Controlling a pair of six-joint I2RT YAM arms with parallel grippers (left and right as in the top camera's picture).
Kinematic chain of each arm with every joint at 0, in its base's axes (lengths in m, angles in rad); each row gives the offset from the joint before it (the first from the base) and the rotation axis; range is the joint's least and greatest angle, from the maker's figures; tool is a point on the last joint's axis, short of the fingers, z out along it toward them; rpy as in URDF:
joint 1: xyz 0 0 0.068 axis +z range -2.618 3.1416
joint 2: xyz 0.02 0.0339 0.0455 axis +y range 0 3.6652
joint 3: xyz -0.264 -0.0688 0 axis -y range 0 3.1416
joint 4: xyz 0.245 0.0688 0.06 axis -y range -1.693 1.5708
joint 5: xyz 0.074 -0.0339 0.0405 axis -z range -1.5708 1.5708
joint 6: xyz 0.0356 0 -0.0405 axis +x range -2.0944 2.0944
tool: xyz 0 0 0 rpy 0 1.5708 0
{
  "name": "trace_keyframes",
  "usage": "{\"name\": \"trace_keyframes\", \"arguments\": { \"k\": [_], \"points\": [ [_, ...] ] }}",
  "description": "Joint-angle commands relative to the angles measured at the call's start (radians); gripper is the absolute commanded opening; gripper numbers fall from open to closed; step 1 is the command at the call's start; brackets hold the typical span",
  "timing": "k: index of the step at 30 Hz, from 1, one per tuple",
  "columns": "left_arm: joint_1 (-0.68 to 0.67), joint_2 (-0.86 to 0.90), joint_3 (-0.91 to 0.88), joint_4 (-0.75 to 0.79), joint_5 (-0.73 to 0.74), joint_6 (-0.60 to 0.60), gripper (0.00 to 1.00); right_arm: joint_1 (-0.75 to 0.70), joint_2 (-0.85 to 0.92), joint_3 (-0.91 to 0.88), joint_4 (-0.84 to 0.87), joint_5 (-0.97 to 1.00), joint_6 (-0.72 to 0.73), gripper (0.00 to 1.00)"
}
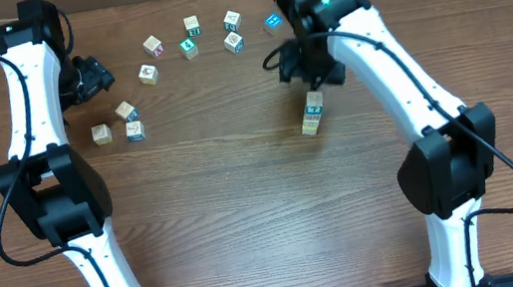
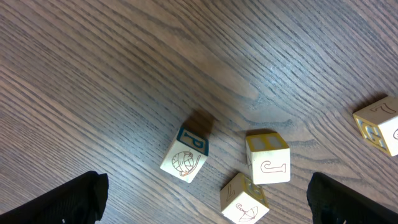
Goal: Form a tower
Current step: 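Open the right gripper and raise it away from the tower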
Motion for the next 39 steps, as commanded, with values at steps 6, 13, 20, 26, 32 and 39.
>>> {"name": "trace_keyframes", "arguments": {
  "k": [6, 13, 20, 26, 32, 39],
  "points": [
    [-0.005, 0.011, 0.021, -0.002, -0.005, 0.023, 0.99, 0.01, -0.097, 0.308, -0.182, 0.023, 0.002, 0.04],
    [-0.005, 0.011, 0.021, -0.002, -0.005, 0.023, 1.0, 0.098, -0.213, 0.275, -0.267, 0.028, 0.038, 0.04],
    [-0.005, 0.011, 0.021, -0.002, -0.005, 0.023, 1.0, 0.268, -0.313, 0.126, -0.267, 0.185, 0.236, 0.04],
    [-0.005, 0.011, 0.021, -0.002, -0.005, 0.023, 1.0, 0.317, -0.38, -0.08, -0.25, 0.193, 0.369, 0.04],
    [-0.005, 0.011, 0.021, -0.002, -0.005, 0.023, 0.99, 0.327, -0.491, -0.368, -0.105, 0.192, 0.44, 0.04],
    [-0.005, 0.011, 0.021, -0.002, -0.005, 0.023, 1.0, 0.313, -0.668, -0.74, 0.18, 0.136, 0.447, 0.03]
  ]
}}
